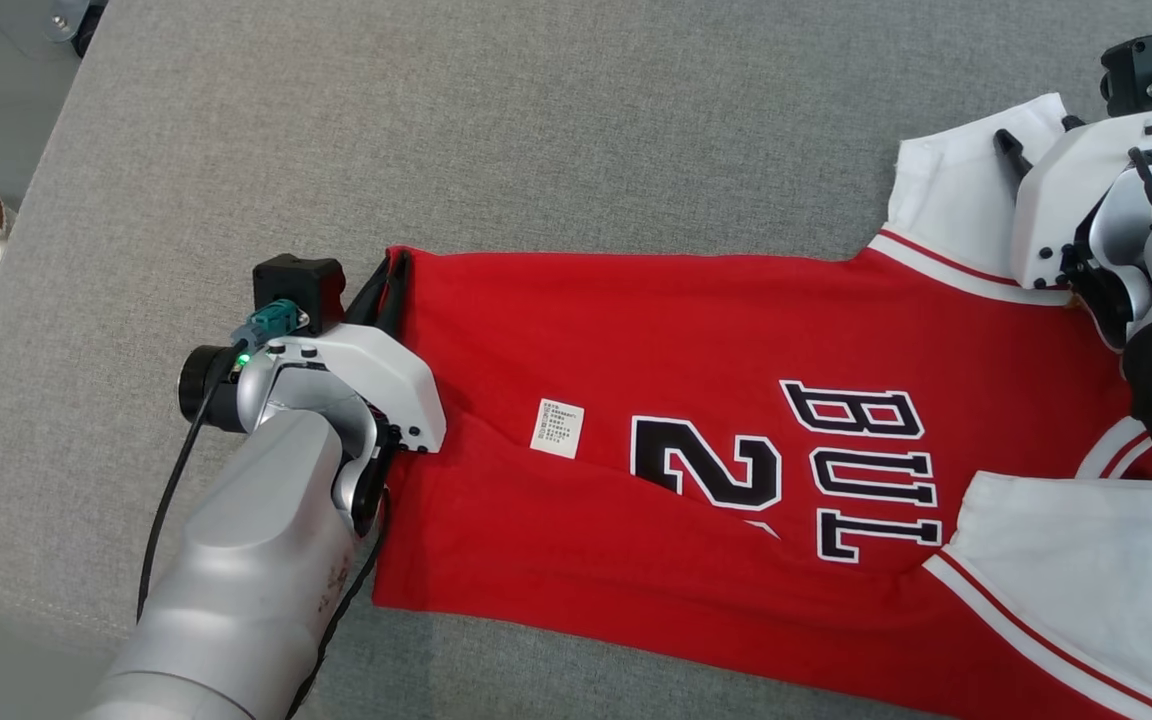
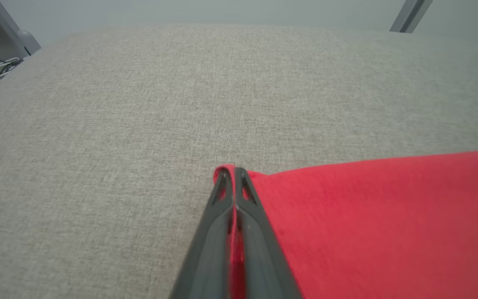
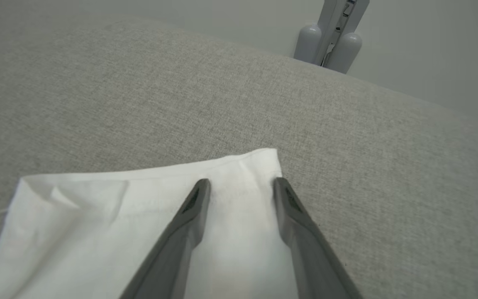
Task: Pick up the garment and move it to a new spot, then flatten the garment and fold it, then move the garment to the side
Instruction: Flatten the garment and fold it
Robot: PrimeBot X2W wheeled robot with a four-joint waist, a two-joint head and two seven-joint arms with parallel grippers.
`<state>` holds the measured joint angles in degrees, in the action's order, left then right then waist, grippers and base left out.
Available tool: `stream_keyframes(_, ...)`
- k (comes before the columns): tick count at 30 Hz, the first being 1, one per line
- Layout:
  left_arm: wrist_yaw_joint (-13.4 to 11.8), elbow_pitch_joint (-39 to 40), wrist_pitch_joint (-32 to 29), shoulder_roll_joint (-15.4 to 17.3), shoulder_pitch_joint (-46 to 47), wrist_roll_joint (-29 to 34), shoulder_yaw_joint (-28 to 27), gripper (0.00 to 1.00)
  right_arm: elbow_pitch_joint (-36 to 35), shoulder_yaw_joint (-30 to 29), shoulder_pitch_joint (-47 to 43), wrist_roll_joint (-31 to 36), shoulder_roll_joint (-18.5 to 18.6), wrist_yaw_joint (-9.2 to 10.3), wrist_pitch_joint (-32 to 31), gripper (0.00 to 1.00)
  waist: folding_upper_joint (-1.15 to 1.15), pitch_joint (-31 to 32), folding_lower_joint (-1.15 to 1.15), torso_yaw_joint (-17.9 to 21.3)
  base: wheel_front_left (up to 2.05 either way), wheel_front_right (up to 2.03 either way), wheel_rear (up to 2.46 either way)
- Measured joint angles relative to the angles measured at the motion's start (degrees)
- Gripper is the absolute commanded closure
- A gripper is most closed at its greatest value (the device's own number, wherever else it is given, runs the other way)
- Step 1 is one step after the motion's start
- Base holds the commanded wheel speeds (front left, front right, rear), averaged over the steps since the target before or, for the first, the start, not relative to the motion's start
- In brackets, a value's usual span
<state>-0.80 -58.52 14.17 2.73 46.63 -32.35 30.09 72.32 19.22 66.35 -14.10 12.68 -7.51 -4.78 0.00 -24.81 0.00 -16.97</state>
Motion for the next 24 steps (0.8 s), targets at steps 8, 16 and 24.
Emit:
stream_keyframes(8,-1.82,-0.34,0.58,0.02,0.46,-2.77,2.68,1.0,1.02,-3.2,-0.01,1.1,1.96,0.01,3.57,1.0,0.0,0.51,0.0,0.52,0.0,0.0,0.0)
stream_keyframes(16,-4.61,4.93,0.74,0.46,0.63,-0.67,-0.82,1.0,1.19,-7.66,0.6,2.7,0.77,0.01,14.84,1.0,0.0,1.47,0.0,1.7,0.0,0.0,0.0)
stream_keyframes(24,-5.26,11.63,0.81,2.21,-5.66,5.09,-7.45,1.0,-3.08,-9.1,-3.53,2.35,-2.3,0.01,19.54,1.0,0.0,5.18,0.0,4.59,0.0,0.0,0.0)
